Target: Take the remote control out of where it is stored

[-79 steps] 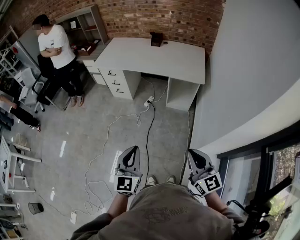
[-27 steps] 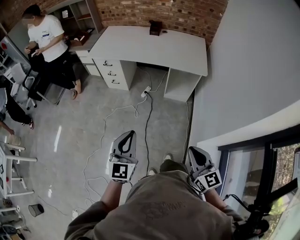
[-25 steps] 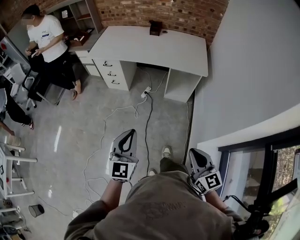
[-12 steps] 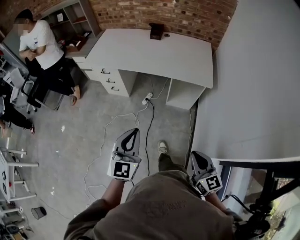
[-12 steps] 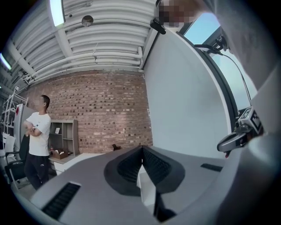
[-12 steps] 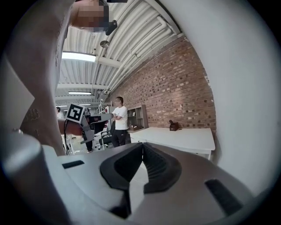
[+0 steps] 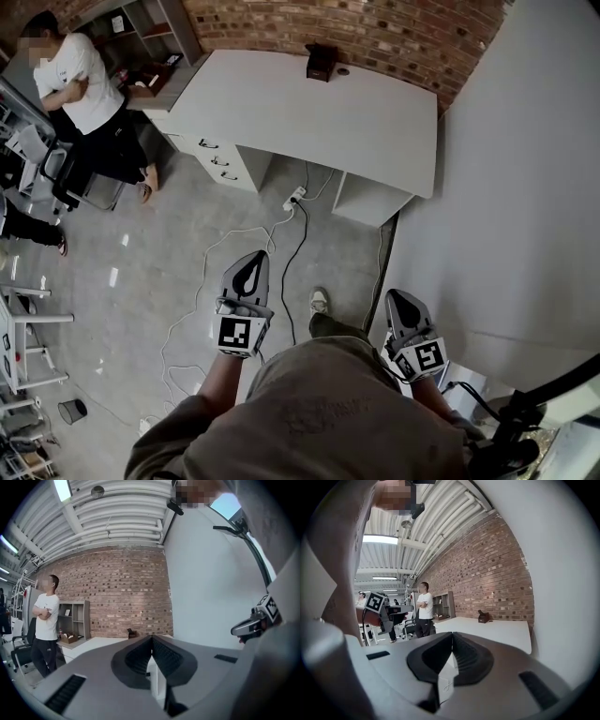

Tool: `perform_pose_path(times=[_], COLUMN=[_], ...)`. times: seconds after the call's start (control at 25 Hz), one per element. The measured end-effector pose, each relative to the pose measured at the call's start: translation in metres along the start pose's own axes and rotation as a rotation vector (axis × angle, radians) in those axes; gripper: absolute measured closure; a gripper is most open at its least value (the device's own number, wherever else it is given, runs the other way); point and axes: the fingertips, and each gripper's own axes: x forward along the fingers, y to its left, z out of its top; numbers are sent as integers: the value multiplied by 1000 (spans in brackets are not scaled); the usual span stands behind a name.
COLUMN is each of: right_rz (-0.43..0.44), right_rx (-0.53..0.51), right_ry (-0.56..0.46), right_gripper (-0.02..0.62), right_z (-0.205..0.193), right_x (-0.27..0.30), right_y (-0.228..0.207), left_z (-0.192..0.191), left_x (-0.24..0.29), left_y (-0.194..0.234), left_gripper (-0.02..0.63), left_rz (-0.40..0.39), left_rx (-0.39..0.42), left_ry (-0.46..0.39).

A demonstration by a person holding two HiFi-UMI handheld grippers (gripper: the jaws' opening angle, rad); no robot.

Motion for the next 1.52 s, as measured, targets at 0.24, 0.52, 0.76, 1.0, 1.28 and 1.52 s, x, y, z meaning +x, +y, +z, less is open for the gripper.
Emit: perform_pose_path(times=[0.24,0.52,0.76,1.0,1.28,1.52], right_rz=[11,19,107,158,155,165], right_rx=[-58,-150,-176,-191,-187,-173], right_ry=[-6,-144,-160,-151,-146,-147], right_gripper=[583,583,583,583,583,583], right_z=[14,51,62,69,87,99], right_x=[44,118,159,202,280,340], right_y=[-44,-85,-68,-60,-79,-73], left_z=[-33,-72,-96,-121,-137,-152], left_x=[23,24,28,51,112,150], left_y=[9,36,56,80,137,204], left_gripper=[595,595,595,595,595,595], left_rz=[39,101,139,121,113,187], left_rx=[36,57,25,6,-41,-242], left_ry=[130,244,289,335,346,346])
